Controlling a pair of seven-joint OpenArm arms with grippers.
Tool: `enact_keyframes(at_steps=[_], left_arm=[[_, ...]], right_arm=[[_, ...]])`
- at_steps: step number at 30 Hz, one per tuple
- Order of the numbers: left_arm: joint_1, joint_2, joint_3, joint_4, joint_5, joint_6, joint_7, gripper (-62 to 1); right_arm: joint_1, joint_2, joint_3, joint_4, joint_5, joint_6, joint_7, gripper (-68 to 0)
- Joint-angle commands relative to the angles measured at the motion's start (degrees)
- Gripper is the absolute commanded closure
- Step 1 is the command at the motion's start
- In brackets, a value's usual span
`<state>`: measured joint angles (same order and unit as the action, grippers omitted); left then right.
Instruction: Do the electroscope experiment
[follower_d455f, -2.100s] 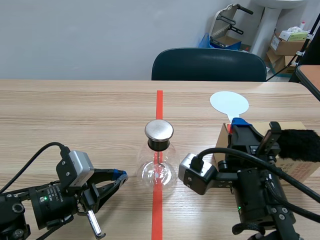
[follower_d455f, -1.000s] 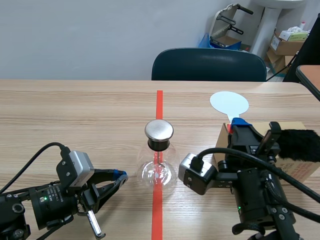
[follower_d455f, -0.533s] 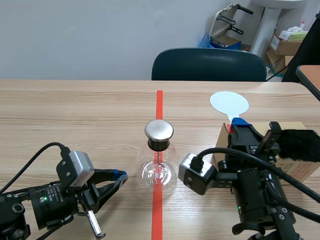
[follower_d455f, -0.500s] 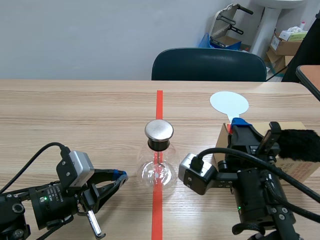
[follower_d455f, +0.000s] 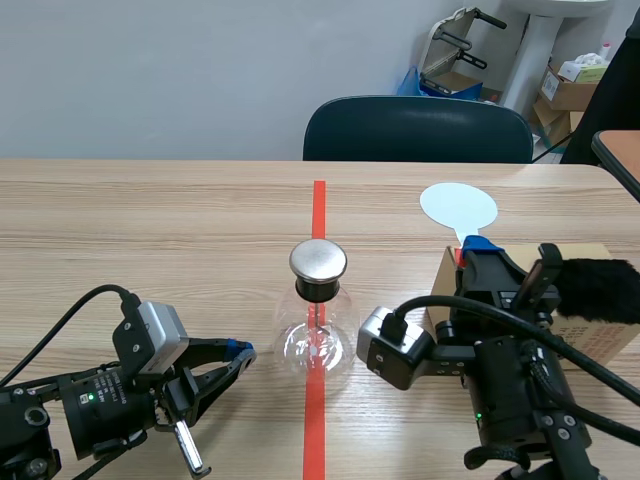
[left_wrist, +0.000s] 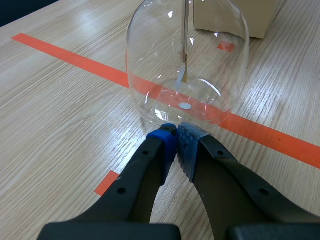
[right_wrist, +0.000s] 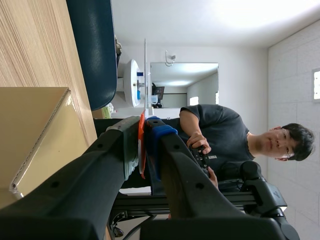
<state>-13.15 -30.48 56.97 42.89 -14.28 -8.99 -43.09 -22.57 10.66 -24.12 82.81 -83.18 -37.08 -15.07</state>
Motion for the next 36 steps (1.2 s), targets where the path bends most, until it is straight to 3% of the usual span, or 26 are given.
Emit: enact_keyframes(at_steps=[1,27,36], left_arm=[[-0.02,0.46,-0.42,1.31,0.02,-0.13,-0.79,-4.2],[-0.02,0.46,-0.42,1.31,0.04,-0.13,-0.79,-4.2],[-0.02,0.48,-0.42,1.31,0.04,-0.13,-0.79,-4.2]], right_arm=[[0.66,0.28,0.11,0.92,-0.42,-0.59,-0.04,-1.7],[0.66,0.46,0.17,0.92,-0.44,-0.57,2.86,-1.7],[0.66,0.46,0.17,0.92,-0.44,-0.55,11.3,-1.7]])
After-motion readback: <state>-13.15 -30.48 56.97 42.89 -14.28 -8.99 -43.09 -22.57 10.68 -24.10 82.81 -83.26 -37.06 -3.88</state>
